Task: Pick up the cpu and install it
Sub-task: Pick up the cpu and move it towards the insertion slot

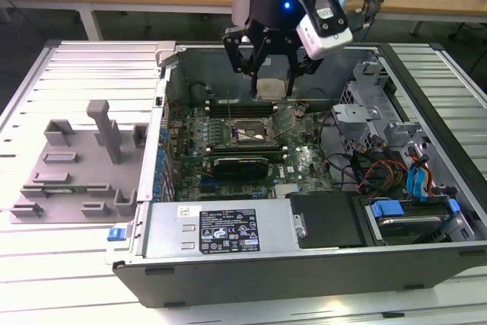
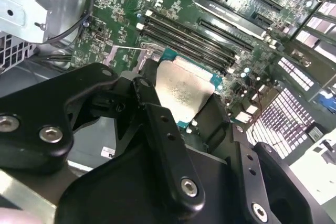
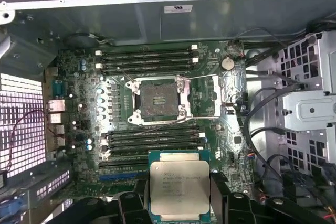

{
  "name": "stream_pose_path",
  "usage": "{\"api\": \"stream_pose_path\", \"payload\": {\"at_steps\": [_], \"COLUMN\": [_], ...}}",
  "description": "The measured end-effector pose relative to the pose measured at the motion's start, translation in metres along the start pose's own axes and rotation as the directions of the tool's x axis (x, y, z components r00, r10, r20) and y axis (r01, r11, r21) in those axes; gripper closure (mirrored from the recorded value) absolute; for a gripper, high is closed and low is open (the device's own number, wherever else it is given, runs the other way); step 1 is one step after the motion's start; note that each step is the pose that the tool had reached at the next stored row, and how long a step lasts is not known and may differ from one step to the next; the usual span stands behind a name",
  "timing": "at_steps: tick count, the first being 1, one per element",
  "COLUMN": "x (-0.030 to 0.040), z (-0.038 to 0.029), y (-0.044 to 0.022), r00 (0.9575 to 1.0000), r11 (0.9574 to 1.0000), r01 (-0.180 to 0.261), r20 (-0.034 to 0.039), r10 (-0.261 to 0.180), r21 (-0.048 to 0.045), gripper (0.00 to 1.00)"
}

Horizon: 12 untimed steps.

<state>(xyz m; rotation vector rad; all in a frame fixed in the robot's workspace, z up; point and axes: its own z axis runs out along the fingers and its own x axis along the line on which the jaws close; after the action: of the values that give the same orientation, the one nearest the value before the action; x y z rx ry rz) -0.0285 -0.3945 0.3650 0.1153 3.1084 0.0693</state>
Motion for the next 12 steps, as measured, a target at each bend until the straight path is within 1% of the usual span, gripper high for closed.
{"api": "stream_pose_path", "payload": {"at_steps": [4, 8, 9, 10, 12], "x": [0.0004, 0.0007, 0.0008, 0.0009, 0.0011], "z": [0.0144, 0.0237, 0.0273, 0.0328, 0.0402], "y": [-0.0007, -0.001, -0.0012, -0.0015, -0.0018], "r00": [1.0, 1.0, 1.0, 1.0, 1.0], "r11": [1.0, 1.0, 1.0, 1.0, 1.0], "r01": [0.0, 0.0, 0.0, 0.0, 0.0], "r20": [0.0, 0.0, 0.0, 0.0, 0.0], "r10": [0.0, 0.0, 0.0, 0.0, 0.0], "r21": [0.0001, 0.0, 0.0, -0.0001, 0.0], "gripper": [0.45, 0.45, 0.45, 0.45, 0.45]}}
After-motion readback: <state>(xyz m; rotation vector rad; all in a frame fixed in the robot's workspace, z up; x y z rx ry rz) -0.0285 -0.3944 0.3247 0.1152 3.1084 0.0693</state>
